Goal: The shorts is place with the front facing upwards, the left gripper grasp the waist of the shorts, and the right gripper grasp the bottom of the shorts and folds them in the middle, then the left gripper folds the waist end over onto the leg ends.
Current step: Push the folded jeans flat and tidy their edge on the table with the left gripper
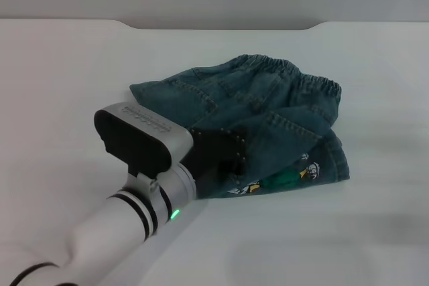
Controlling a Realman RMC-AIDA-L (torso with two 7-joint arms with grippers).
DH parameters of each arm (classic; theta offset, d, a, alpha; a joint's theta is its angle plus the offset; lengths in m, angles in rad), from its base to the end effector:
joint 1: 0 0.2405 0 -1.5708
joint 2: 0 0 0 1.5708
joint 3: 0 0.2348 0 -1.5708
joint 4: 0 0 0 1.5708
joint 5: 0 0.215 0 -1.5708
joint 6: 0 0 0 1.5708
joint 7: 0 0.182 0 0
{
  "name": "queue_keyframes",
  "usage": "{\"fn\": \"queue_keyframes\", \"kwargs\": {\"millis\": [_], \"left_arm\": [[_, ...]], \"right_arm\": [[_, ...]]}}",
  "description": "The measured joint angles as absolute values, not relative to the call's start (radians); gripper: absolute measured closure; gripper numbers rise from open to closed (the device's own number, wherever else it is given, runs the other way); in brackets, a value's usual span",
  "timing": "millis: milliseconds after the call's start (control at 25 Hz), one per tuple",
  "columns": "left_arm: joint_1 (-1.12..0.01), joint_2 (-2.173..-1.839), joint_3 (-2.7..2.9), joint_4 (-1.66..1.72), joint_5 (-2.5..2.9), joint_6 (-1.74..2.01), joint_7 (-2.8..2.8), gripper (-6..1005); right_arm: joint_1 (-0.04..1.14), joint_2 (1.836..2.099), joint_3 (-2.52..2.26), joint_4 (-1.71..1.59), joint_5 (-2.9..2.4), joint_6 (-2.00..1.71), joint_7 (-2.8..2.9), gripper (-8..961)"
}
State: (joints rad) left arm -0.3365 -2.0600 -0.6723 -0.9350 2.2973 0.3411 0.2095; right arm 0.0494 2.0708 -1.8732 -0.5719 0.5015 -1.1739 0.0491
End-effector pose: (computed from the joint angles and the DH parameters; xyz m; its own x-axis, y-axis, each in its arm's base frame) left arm -0.1754 0.3201 -0.1687 0.7732 0.3133 0.5514 0.6109 -0.6013 -0.5150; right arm 0.3292 0.3062 0.0460 0.6828 0.1890 -0.7057 -0.7271 0.0815 -0.6817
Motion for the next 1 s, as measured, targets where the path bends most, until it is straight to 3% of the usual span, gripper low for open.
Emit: {"fn": "queue_keyframes", "kwargs": {"millis": [1000], "left_arm": [[-0.527, -2.065, -0.654, -0.477, 2.49, 0.653, -0.26, 958]], "right_arm": [[0.042, 2.077, -1.879, -0.577, 0.502, -1.172, 0.05, 941]]}}
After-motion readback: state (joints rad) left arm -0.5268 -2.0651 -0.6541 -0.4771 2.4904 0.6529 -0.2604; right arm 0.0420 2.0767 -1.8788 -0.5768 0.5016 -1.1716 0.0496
